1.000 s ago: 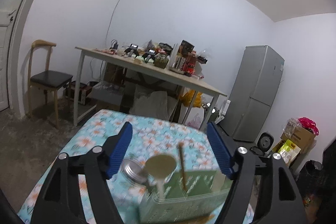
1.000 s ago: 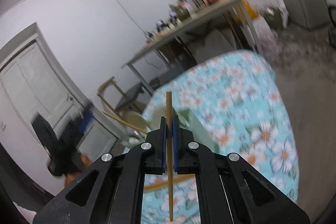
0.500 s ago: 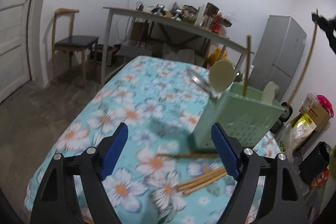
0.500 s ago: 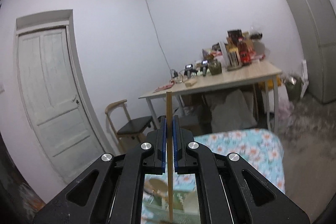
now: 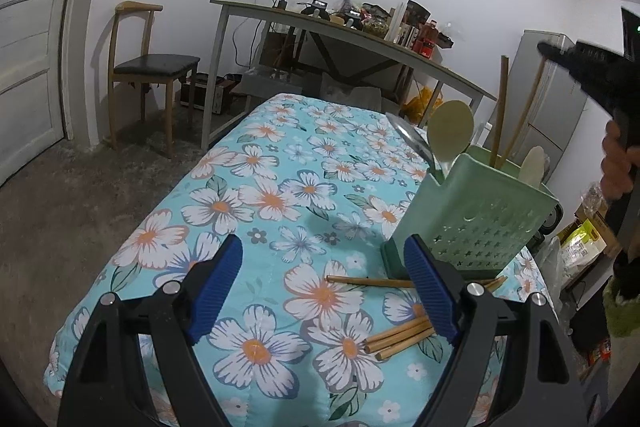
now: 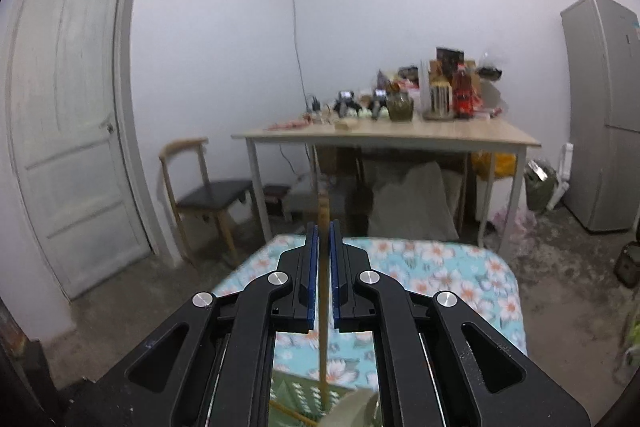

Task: Organize utensils
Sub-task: 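Drop the chopsticks into the green holder and open both tools, then move both tools down toward the remaining chopsticks on the quilt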

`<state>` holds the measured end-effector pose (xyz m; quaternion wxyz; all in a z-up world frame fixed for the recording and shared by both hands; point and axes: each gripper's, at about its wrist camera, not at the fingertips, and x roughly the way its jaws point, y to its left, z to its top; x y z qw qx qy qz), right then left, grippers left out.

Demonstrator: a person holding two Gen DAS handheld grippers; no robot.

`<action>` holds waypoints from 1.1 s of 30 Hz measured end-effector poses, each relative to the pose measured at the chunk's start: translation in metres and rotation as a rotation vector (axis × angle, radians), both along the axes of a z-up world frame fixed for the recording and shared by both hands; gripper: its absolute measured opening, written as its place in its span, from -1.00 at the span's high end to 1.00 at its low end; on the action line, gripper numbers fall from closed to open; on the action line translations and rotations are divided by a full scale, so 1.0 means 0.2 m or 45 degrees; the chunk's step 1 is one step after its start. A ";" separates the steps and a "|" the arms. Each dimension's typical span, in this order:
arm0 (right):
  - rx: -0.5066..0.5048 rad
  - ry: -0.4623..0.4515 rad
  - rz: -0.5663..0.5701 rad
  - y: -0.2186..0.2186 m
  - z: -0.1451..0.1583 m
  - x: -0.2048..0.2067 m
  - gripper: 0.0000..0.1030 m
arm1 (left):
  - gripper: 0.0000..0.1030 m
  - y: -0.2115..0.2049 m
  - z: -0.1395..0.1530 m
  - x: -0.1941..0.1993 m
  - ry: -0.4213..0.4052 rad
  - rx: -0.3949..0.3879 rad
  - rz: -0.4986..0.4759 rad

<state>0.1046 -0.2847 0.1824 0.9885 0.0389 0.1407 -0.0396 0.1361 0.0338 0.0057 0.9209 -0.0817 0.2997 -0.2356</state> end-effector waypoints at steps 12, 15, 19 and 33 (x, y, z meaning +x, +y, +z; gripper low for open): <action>0.104 -0.034 -0.022 -0.05 0.01 -0.22 -0.15 | -0.59 0.00 0.00 -0.02 0.008 -0.011 -0.021; 0.160 -0.038 -0.023 -0.08 0.00 -0.30 -0.22 | -0.59 -0.01 0.01 -0.02 0.009 -0.008 -0.034; 0.237 -0.031 -0.035 -0.12 -0.04 -0.39 -0.34 | -0.61 -0.02 0.01 -0.02 0.011 -0.007 -0.054; 0.489 0.414 -0.012 -0.03 -0.59 -0.51 -0.60 | -0.68 -0.16 -0.08 -0.04 0.099 0.081 -0.174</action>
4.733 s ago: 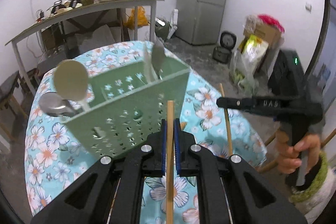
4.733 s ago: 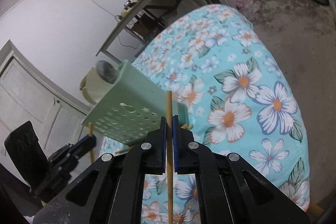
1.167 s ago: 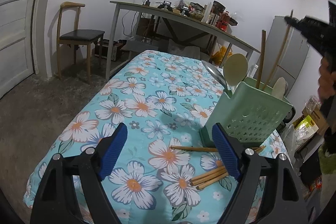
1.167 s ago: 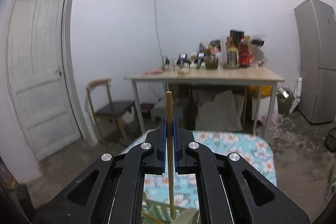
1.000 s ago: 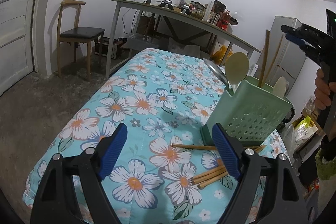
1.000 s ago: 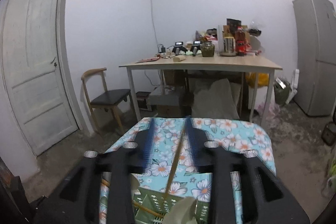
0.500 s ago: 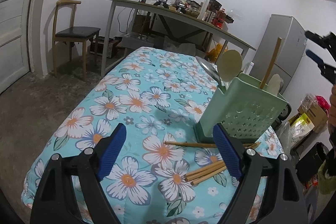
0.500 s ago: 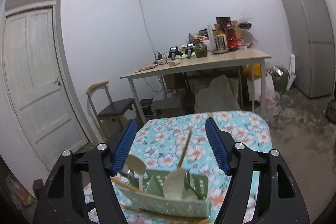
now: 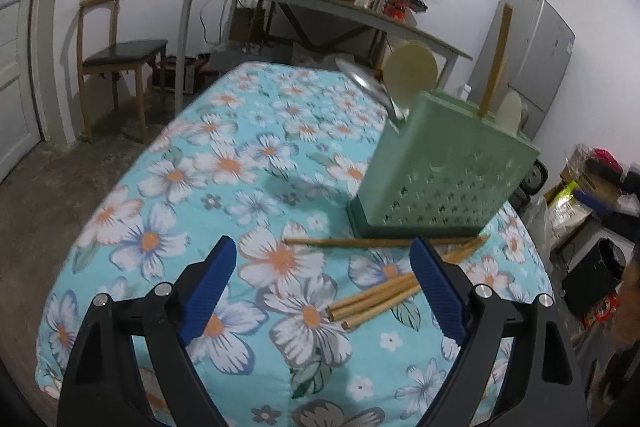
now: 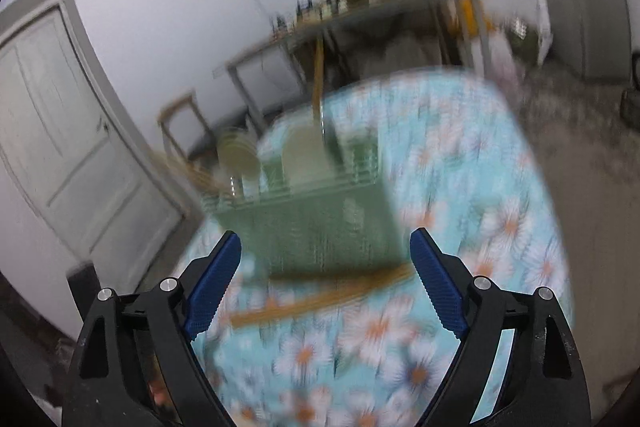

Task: Organize utensils
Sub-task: 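Move both tools down toward the remaining chopsticks on the quilt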

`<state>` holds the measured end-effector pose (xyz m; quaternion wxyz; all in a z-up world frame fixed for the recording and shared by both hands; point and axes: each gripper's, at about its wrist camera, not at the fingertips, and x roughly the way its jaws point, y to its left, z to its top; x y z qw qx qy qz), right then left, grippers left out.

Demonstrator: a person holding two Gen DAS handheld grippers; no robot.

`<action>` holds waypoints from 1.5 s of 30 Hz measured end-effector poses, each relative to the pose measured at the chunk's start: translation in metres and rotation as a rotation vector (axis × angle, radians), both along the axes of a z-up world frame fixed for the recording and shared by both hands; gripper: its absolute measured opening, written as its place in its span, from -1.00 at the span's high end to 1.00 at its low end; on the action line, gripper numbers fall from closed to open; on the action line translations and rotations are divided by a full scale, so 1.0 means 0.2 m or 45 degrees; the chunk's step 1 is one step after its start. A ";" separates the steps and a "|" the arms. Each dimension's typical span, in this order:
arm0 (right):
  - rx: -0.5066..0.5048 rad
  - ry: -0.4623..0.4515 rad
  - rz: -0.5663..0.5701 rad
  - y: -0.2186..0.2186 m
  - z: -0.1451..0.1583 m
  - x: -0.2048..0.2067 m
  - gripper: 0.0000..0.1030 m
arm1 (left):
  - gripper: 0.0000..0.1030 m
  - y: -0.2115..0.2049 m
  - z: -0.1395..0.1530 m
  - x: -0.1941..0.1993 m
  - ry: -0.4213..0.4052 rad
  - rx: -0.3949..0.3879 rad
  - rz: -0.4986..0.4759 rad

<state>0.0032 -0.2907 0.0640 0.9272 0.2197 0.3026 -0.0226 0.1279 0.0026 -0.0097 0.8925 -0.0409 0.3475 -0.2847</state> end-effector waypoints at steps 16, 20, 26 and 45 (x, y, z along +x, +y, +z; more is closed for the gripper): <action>0.380 0.305 0.085 -0.04 -0.55 0.10 -0.73 | -0.82 0.07 -0.22 0.21 0.318 0.064 0.094; 0.418 0.324 0.090 -0.06 -0.54 0.09 -0.74 | -0.89 0.07 -0.22 0.21 0.315 0.035 0.086; 0.436 0.332 0.086 -0.10 -0.52 0.08 -0.80 | -0.89 0.10 -0.22 0.23 0.352 -0.006 0.071; 0.284 0.319 0.106 -0.03 -0.51 0.04 -0.85 | -0.89 0.10 -0.17 0.20 0.303 -0.007 0.051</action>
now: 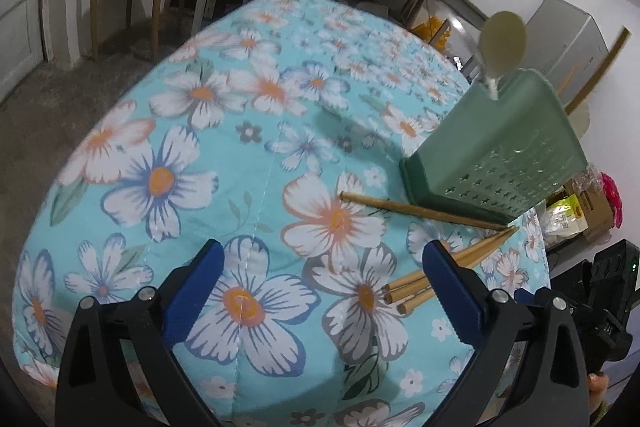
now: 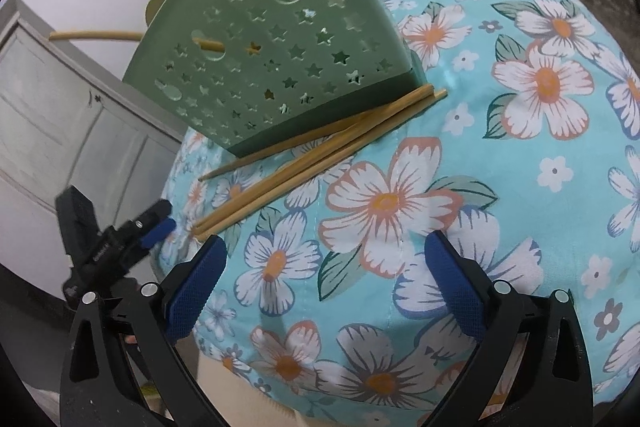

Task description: Organize utensils

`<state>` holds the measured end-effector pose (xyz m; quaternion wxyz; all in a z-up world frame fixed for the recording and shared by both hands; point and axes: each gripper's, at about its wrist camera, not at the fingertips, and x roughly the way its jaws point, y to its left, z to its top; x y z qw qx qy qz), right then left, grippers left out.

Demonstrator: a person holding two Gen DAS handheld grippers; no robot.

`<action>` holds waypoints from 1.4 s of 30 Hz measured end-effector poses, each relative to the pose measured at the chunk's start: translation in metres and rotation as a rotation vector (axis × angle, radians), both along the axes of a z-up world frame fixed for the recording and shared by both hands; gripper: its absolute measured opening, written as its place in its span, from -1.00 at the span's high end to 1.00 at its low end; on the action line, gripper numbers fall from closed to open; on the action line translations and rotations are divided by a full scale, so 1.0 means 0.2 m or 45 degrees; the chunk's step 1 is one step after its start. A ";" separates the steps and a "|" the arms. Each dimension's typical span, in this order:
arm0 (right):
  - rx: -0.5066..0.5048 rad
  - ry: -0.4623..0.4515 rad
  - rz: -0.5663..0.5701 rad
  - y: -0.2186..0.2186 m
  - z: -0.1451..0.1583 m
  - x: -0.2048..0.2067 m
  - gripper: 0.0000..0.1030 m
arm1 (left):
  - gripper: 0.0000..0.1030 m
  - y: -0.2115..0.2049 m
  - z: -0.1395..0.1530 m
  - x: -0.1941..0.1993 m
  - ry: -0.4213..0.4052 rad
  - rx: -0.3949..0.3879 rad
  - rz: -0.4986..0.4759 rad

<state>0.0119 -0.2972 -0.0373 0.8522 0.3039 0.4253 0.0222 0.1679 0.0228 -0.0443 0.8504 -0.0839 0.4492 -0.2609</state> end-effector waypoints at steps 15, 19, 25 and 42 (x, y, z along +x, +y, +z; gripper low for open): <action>0.114 -0.036 -0.150 -0.22 0.06 -0.17 -0.85 | -0.03 -0.65 0.06 -0.26 -0.598 0.489 -0.465; 0.133 -0.040 -0.192 -0.28 0.06 -0.20 -0.85 | 0.46 -0.77 -0.03 -0.23 -0.517 0.531 -0.528; 0.144 -0.043 -0.189 -0.31 0.05 -0.25 -0.85 | 0.74 -0.77 -0.05 -0.23 -0.435 0.476 -0.602; 0.285 -0.093 -0.216 -0.33 0.04 -0.20 -0.51 | 0.71 -0.63 -0.04 -0.43 -0.276 0.257 -0.817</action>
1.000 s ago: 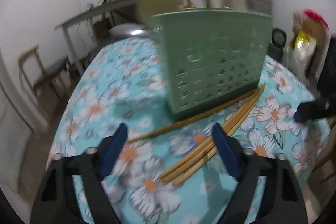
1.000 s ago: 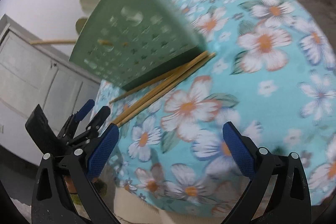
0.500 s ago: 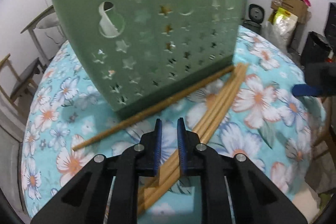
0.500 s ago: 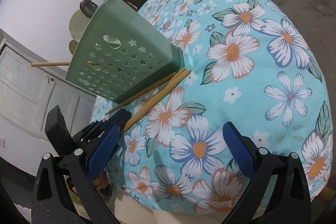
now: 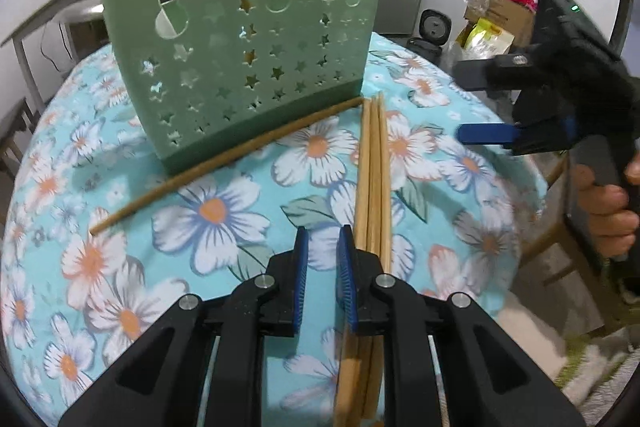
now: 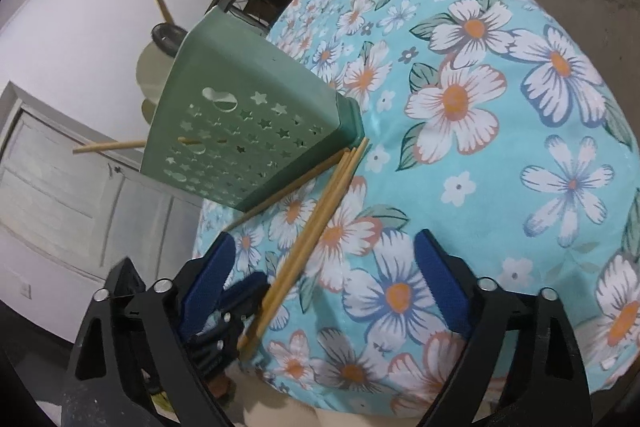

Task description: Organize utensils

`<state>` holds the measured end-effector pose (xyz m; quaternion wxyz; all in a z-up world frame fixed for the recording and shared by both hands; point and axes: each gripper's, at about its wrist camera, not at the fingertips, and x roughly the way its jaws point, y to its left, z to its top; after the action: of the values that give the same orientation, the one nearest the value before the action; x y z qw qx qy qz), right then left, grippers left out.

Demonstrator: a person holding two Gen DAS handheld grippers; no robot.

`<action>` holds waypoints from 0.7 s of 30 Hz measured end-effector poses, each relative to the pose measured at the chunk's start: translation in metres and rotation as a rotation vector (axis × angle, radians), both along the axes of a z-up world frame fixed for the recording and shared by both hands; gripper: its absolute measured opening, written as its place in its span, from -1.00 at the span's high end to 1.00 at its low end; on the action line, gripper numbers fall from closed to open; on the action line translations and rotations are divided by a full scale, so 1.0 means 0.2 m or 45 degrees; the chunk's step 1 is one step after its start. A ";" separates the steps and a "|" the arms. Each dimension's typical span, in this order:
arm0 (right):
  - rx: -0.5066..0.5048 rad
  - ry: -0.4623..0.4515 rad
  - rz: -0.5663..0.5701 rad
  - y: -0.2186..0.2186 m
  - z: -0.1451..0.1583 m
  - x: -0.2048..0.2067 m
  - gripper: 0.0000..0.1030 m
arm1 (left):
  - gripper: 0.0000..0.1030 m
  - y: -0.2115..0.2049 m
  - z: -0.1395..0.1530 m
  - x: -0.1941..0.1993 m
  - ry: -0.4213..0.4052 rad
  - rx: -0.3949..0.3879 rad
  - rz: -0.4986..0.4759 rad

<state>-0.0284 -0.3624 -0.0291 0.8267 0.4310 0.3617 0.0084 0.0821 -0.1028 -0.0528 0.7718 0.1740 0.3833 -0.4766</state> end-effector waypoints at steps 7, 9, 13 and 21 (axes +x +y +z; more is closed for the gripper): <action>0.100 0.040 -0.064 -0.05 -0.09 0.13 0.24 | 0.71 0.07 0.00 0.05 0.152 -0.084 0.041; 0.112 0.057 -0.081 -0.07 -0.11 0.17 0.36 | 0.71 0.07 0.00 0.06 0.169 -0.094 0.049; 0.104 0.079 -0.085 -0.06 -0.13 0.23 0.61 | 0.71 0.10 0.00 0.07 0.185 -0.109 0.055; 0.126 0.074 -0.123 -0.05 -0.19 0.26 0.81 | 0.71 0.13 -0.01 0.09 0.219 -0.132 0.065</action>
<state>0.0238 -0.3729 -0.0662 0.7929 0.4883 0.3636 -0.0261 0.1003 -0.0766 -0.0542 0.7559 0.0825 0.4274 -0.4889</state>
